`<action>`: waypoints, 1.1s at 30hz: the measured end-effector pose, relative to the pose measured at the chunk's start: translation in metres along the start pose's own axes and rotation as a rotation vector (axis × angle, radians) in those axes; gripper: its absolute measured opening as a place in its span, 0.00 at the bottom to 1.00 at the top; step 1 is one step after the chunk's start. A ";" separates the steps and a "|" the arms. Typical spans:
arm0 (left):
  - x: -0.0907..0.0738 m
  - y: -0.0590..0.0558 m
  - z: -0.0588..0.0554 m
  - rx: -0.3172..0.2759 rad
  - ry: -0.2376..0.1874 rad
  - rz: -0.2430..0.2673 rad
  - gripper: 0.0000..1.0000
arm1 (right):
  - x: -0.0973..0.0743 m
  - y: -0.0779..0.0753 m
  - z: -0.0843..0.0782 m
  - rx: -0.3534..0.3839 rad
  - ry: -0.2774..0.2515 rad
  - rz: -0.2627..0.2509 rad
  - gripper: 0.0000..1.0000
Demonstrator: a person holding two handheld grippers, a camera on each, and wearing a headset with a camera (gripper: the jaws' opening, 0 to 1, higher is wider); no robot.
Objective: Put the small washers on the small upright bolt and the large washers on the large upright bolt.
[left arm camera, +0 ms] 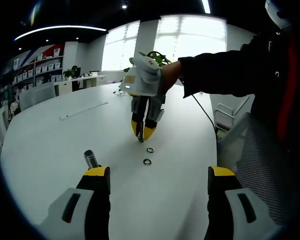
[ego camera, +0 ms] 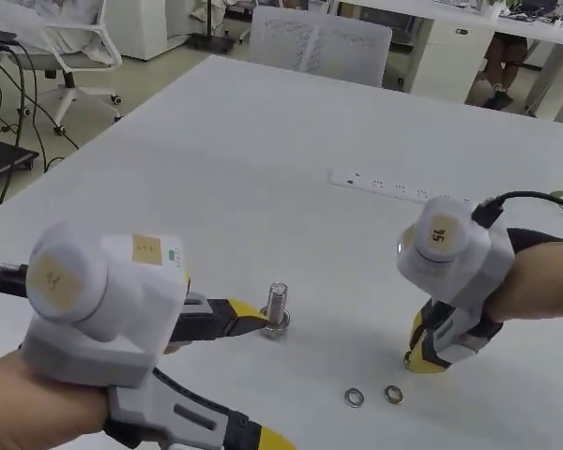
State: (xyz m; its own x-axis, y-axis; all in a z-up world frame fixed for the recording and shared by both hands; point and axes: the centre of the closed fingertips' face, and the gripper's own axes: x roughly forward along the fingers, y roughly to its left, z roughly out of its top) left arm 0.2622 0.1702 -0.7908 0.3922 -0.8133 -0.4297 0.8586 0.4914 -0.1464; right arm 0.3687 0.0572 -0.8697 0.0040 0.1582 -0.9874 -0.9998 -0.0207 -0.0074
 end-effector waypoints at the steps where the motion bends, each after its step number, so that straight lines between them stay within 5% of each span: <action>1: 0.000 0.000 0.000 0.001 -0.001 0.001 0.80 | -0.001 0.000 0.000 0.000 -0.001 -0.004 0.19; 9: -0.001 -0.001 0.001 0.005 -0.001 0.002 0.80 | -0.008 -0.001 -0.007 0.024 -0.015 -0.023 0.27; 33: 0.000 -0.007 0.002 0.025 0.001 -0.005 0.80 | -0.018 0.020 -0.032 0.088 -0.022 -0.041 0.28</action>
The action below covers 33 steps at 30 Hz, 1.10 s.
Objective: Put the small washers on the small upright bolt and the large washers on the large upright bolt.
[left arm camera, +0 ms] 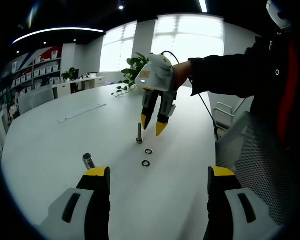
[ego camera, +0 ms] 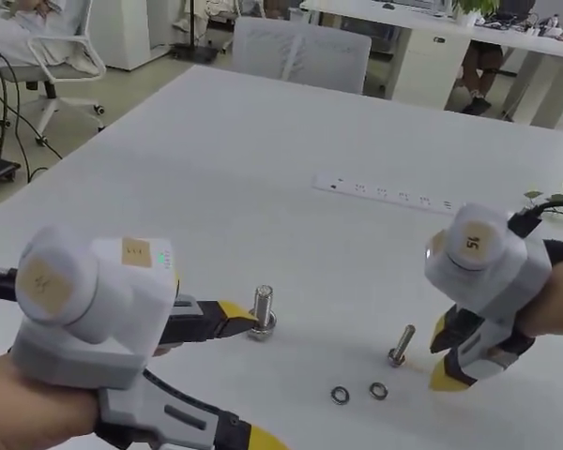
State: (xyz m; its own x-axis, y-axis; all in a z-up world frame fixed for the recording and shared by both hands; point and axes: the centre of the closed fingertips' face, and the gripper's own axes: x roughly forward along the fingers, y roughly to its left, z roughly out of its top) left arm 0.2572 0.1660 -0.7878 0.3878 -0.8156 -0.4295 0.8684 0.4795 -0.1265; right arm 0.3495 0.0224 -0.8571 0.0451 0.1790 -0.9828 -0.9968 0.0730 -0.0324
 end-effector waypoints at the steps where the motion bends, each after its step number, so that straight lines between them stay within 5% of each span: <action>1: 0.000 0.000 0.000 0.001 -0.001 0.000 0.80 | 0.000 0.002 0.000 0.002 -0.002 0.002 0.28; 22: -0.006 -0.003 0.009 0.027 -0.011 0.008 0.80 | 0.007 0.037 0.023 -0.036 -0.030 0.038 0.27; 33: -0.007 -0.001 0.010 0.029 -0.015 0.017 0.80 | 0.018 0.038 0.038 -0.061 -0.036 0.049 0.26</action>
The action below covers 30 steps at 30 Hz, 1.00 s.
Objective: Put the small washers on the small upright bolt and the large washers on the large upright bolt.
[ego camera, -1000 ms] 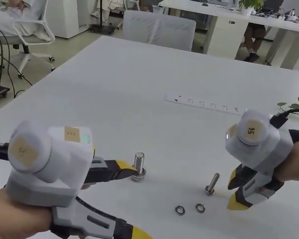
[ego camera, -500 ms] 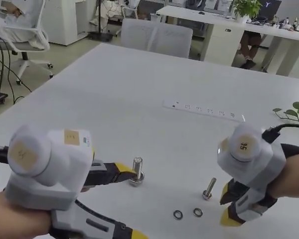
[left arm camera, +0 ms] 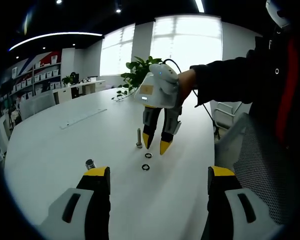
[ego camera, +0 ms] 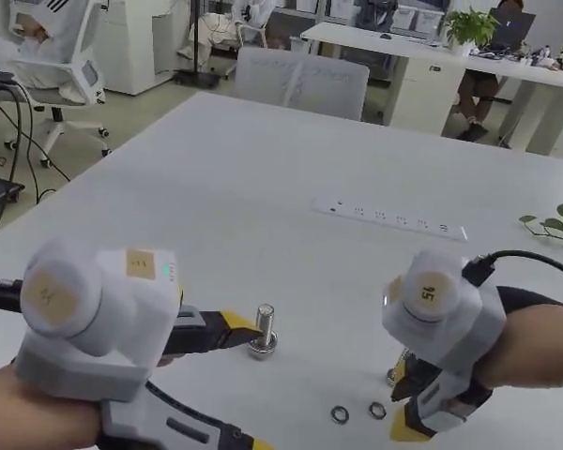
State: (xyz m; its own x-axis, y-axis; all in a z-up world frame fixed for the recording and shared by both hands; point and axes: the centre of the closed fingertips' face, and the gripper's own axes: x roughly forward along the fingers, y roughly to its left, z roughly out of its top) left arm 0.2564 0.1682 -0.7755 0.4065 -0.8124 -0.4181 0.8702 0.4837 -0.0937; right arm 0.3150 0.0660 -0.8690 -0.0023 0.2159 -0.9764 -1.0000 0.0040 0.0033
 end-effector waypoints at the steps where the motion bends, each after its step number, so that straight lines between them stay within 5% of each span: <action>1: 0.000 0.000 0.000 0.000 0.000 0.000 0.80 | 0.000 0.000 0.000 -0.002 0.001 -0.001 0.26; 30: 0.000 0.001 0.000 -0.011 -0.006 0.004 0.79 | 0.012 -0.009 0.005 -0.021 0.021 -0.006 0.25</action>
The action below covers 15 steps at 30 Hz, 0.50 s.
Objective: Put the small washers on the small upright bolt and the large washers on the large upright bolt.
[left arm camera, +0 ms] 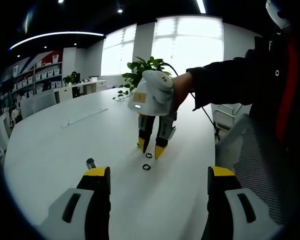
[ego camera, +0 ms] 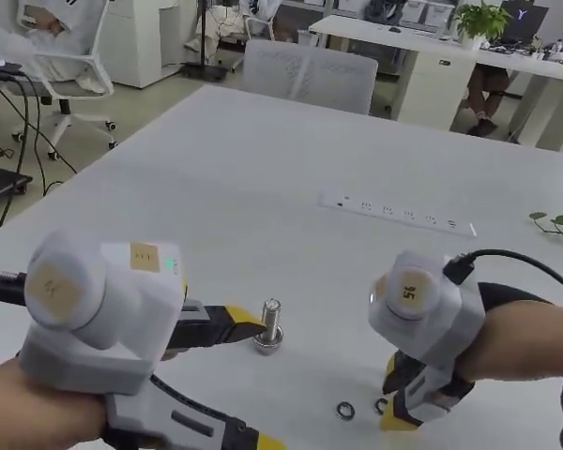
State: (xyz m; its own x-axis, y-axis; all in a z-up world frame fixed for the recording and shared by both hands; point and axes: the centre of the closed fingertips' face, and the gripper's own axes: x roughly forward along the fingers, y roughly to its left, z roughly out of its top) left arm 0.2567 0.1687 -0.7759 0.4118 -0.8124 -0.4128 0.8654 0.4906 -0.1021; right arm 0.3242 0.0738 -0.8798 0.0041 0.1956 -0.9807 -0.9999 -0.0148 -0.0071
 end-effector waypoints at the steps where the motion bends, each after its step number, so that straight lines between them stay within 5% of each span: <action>1: 0.000 0.000 0.000 0.000 0.000 0.000 0.79 | 0.000 0.000 0.000 0.002 0.000 0.001 0.25; 15: 0.000 0.000 0.000 -0.003 -0.002 0.000 0.79 | -0.001 0.002 0.000 0.001 0.006 -0.003 0.21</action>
State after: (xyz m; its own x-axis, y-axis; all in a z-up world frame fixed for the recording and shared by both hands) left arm 0.2569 0.1688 -0.7758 0.4126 -0.8131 -0.4106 0.8645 0.4916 -0.1049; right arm 0.3227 0.0739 -0.8790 0.0067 0.1900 -0.9818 -0.9999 -0.0130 -0.0093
